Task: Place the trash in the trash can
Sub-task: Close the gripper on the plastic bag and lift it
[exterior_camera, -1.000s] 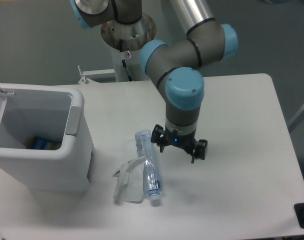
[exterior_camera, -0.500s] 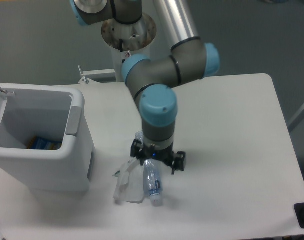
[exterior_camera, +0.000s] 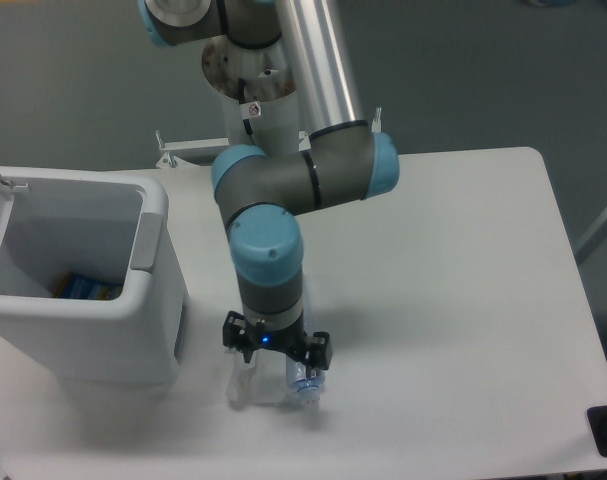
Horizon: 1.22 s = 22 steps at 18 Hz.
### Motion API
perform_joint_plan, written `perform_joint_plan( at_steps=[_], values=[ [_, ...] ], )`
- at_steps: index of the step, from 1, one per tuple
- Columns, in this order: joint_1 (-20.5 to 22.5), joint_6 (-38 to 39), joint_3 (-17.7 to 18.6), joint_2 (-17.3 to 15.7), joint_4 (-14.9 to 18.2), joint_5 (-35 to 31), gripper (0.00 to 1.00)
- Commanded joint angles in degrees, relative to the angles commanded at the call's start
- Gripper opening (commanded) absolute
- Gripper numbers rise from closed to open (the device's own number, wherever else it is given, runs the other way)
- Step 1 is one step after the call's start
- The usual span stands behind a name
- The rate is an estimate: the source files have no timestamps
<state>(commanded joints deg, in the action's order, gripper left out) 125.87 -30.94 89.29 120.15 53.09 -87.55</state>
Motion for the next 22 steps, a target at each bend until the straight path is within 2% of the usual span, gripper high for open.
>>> perform_joint_plan(
  at_steps=[2, 8, 11, 16, 17, 18, 22],
  values=[
    [-1.2, 0.3, 0.8, 0.3, 0.0, 0.4, 1.00],
    [-1.2, 0.3, -0.3, 2.7, -0.1, 0.0, 1.00],
    [-1.2, 0.4, -0.3, 2.8, -0.1, 0.1, 0.78],
    [-1.2, 0.4, -0.3, 2.7, -0.1, 0.2, 0.14],
    [-1.2, 0.5, -0.3, 2.6, 0.0, 0.3, 0.05],
    [-1.2, 0.5, -0.3, 2.5, 0.0, 0.3, 0.01],
    [-0.9, 0.4, -0.5, 1.3, 0.3, 0.7, 0.00]
  ],
)
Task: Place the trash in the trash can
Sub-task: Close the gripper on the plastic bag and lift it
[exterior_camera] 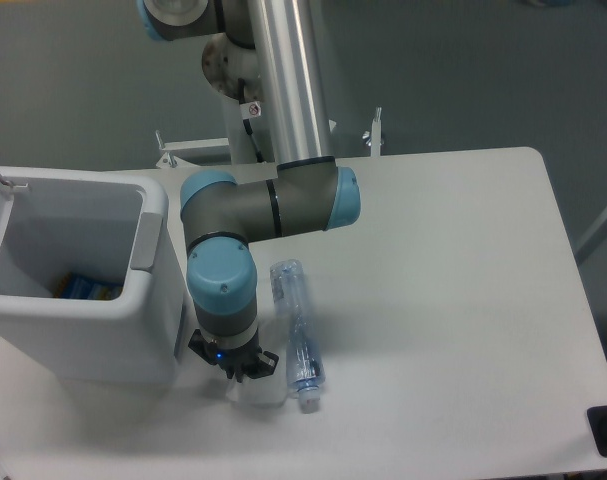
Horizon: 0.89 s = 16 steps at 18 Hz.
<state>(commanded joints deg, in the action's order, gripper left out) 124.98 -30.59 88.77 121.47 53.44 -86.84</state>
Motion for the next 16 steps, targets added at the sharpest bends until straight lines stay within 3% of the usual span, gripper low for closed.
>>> perform_joint_plan(
  at_steps=[6, 16],
  values=[
    [3.2, 0.0, -0.1, -2.4, 0.3, 9.1, 0.00],
    [8.2, 0.0, -0.4, -6.2, 0.4, 14.2, 0.00]
  ],
)
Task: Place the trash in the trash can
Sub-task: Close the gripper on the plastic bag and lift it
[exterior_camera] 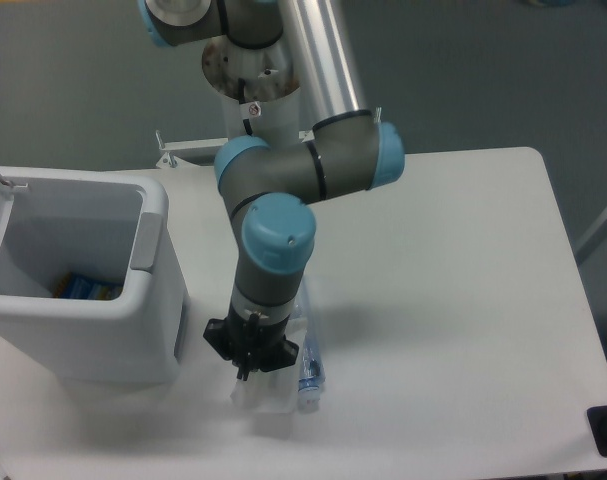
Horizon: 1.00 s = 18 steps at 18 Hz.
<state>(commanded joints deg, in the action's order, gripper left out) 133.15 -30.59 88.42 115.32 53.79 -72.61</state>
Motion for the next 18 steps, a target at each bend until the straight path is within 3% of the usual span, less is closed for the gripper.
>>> perform_joint_plan(
  at_steps=[4, 18],
  values=[
    [3.2, 0.1, -0.9, -2.4, 0.0, 5.8, 0.00],
    [7.9, 6.9, -7.1, -5.8, -0.1, 14.6, 0.00]
  ],
)
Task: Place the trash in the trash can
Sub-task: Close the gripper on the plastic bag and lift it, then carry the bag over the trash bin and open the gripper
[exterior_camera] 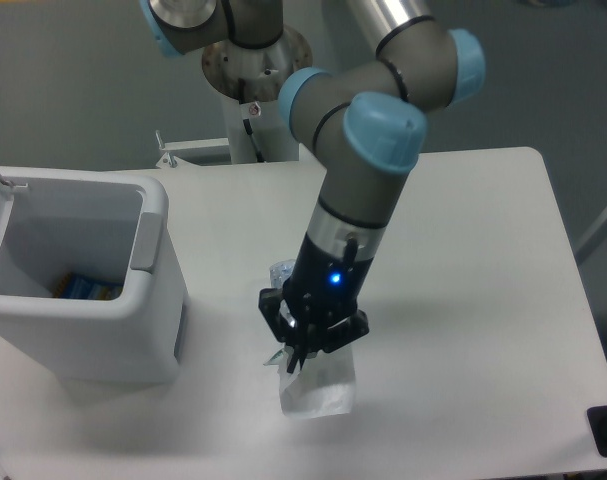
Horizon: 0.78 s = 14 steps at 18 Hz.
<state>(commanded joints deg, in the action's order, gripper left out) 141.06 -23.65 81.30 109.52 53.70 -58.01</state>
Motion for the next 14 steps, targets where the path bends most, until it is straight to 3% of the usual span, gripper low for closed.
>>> perform_joint_plan(
  at_steps=[7, 14],
  values=[
    [0.3, 3.5, -1.1, -4.6, -0.1, 3.8, 0.00],
    [-2.7, 7.7, -0.5, -10.8, 0.0, 7.1, 0.00]
  ],
)
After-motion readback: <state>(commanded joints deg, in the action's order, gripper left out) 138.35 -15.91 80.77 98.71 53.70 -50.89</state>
